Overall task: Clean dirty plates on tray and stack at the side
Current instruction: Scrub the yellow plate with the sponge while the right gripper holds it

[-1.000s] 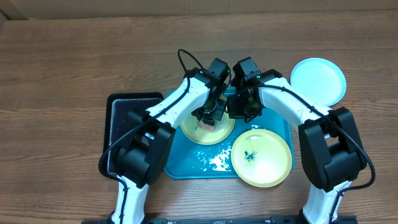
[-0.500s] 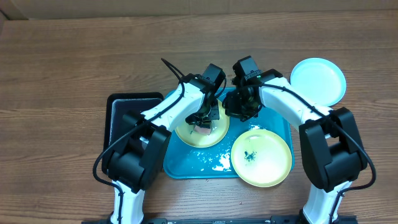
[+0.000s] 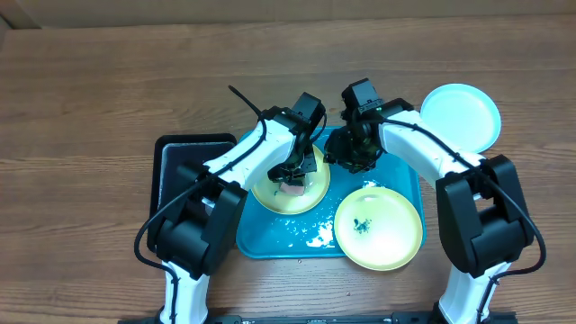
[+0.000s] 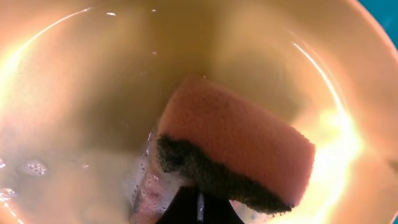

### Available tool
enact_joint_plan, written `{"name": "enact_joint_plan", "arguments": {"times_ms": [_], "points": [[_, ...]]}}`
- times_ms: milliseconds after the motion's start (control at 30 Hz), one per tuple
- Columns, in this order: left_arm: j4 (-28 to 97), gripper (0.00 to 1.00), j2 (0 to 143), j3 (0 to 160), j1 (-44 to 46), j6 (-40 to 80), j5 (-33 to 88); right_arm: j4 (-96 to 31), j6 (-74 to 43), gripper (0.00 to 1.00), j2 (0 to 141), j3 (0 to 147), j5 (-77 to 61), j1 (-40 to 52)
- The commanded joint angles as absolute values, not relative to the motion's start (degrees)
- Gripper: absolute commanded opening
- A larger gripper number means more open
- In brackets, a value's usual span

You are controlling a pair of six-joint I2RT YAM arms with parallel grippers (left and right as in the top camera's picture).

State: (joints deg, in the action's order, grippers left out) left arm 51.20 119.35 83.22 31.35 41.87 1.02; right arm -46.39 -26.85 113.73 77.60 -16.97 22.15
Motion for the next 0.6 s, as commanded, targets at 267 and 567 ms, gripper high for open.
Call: {"name": "enact_joint_plan", "arguments": {"times_ms": [267, 567], "points": [[52.4, 0.04, 125.2, 78.1, 29.6, 43.3, -1.1, -36.2, -27.9, 0.45, 112.0, 67.5, -22.2, 22.5], [53.5, 0.04, 125.1, 81.9, 29.1, 42.4, 1.8, -33.4, -28.5, 0.04, 112.0, 66.3, -23.6, 22.5]]}}
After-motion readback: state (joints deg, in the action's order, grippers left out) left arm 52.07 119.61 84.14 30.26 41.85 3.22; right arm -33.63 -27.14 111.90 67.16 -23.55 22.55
